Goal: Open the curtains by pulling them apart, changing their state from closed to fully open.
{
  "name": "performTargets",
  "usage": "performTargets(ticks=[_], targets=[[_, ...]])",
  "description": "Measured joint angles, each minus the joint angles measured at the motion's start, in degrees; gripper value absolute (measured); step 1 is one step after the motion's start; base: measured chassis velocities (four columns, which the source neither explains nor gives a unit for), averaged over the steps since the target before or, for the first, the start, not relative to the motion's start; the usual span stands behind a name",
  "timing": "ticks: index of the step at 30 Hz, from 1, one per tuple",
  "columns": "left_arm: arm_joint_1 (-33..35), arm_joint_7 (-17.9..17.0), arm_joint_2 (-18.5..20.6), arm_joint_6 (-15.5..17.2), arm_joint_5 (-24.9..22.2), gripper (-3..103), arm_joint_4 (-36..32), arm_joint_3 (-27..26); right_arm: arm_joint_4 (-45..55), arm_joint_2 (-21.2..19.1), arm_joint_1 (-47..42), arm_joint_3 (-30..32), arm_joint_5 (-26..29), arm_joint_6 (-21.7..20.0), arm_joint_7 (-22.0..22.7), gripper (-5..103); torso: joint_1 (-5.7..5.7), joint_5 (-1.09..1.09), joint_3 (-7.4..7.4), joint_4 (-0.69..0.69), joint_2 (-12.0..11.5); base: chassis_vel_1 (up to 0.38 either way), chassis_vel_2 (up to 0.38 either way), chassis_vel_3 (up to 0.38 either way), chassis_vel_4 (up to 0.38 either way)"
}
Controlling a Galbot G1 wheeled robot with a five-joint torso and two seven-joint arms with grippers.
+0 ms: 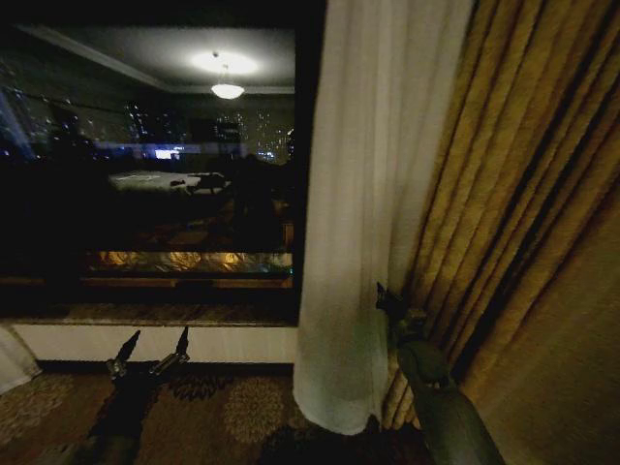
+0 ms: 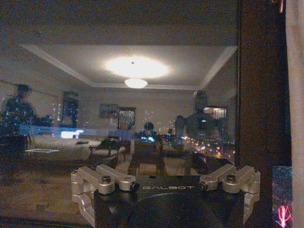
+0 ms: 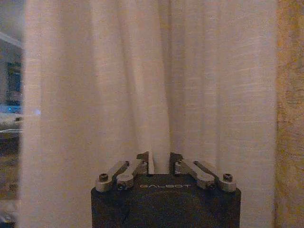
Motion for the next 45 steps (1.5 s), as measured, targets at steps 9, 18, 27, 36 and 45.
performTargets(ticks=[9,18,27,36,45], targets=[[-0.30,-0.01,-0.02,0.00,-0.07,100,1.00,0.25,1.81,-0.39,-2.75,0.56,-2.79,0.31,-0.16,56,0.00,0.01,0.00,0.00,0.00,0.000,0.000,0.000,0.000],[0.12,-0.03,-0.04,-0.37,-0.10,100,1.29,0.38,2.04,-0.46,-3.31,0.58,-4.69,0.47,-0.14,89,0.00,0.02,0.00,0.00,0.00,0.000,0.000,0.000,0.000],[0.66,0.05,-0.03,-1.13,-0.12,100,1.33,0.02,2.86,0.37,-4.34,0.53,-5.63,0.64,-0.10,100,-0.01,0.03,0.00,0.00,0.00,0.105,0.108,-0.109,-0.117],[0.56,0.15,-0.02,-1.26,-0.12,100,1.43,0.17,3.15,0.58,-4.78,0.69,-5.87,0.81,-0.08,100,0.00,0.01,0.00,0.00,0.00,0.258,0.269,-0.258,-0.274],[0.63,0.15,-0.02,-2.52,-0.37,100,2.03,-0.05,3.16,0.96,-4.82,0.25,-5.80,0.82,0.09,100,0.00,0.03,0.00,0.00,0.00,0.327,0.327,-0.331,-0.323]])
